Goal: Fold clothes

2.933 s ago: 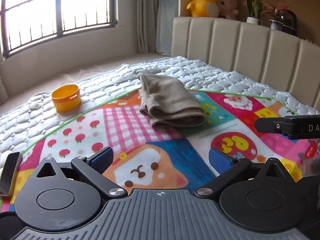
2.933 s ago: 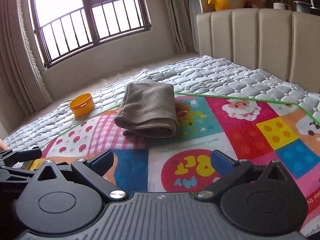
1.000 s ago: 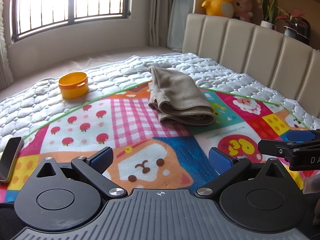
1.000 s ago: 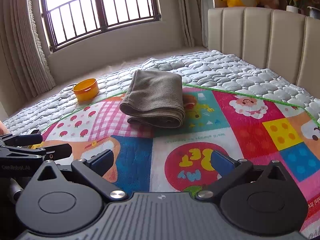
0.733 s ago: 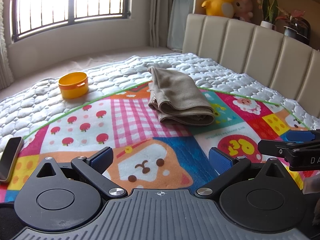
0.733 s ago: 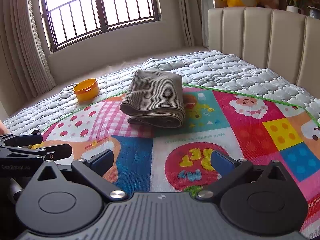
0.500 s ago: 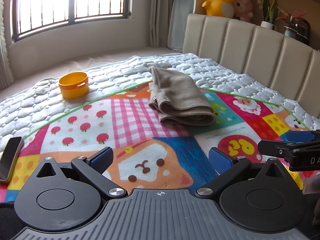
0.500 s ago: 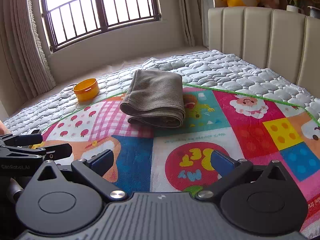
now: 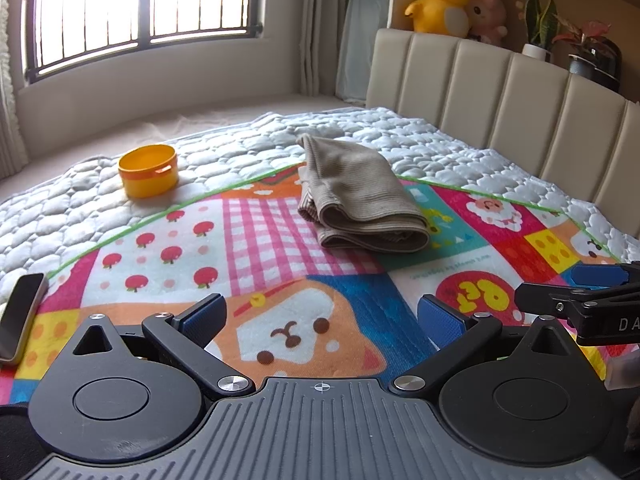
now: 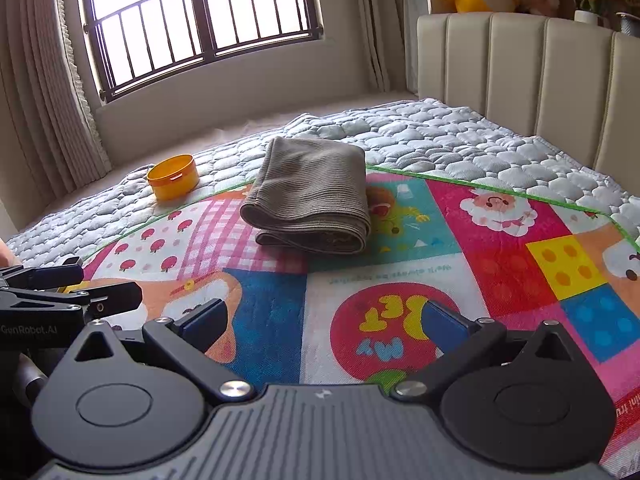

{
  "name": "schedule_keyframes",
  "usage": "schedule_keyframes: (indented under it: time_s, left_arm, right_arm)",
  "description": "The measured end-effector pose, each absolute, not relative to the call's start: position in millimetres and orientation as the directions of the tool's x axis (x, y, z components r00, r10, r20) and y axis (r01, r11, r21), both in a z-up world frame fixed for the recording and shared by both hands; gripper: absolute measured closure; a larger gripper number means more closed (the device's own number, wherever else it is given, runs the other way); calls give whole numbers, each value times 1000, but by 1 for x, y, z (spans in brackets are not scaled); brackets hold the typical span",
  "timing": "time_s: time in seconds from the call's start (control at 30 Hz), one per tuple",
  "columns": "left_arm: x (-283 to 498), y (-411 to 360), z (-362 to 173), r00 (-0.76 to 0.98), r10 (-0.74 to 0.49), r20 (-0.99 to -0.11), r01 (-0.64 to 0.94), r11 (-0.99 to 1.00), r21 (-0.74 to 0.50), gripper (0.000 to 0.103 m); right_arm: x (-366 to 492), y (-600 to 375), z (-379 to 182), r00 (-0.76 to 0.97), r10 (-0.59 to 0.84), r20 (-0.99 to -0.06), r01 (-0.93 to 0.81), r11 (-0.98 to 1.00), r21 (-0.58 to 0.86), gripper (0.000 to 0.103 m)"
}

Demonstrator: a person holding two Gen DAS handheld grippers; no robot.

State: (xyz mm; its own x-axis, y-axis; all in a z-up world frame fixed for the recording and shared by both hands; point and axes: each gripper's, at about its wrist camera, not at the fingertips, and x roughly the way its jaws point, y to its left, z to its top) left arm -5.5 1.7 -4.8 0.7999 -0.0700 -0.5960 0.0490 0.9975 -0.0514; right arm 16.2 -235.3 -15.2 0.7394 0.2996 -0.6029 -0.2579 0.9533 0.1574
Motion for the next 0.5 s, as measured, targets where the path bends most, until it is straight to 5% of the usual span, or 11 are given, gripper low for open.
schedule_keyframes:
  time_s: [0.5]
  left_arm:
    - [-7, -2, -2, 802, -50, -595, 45, 999, -24, 0]
  right_arm:
    - [15, -234, -15, 738, 297, -607, -260, 954, 151, 0]
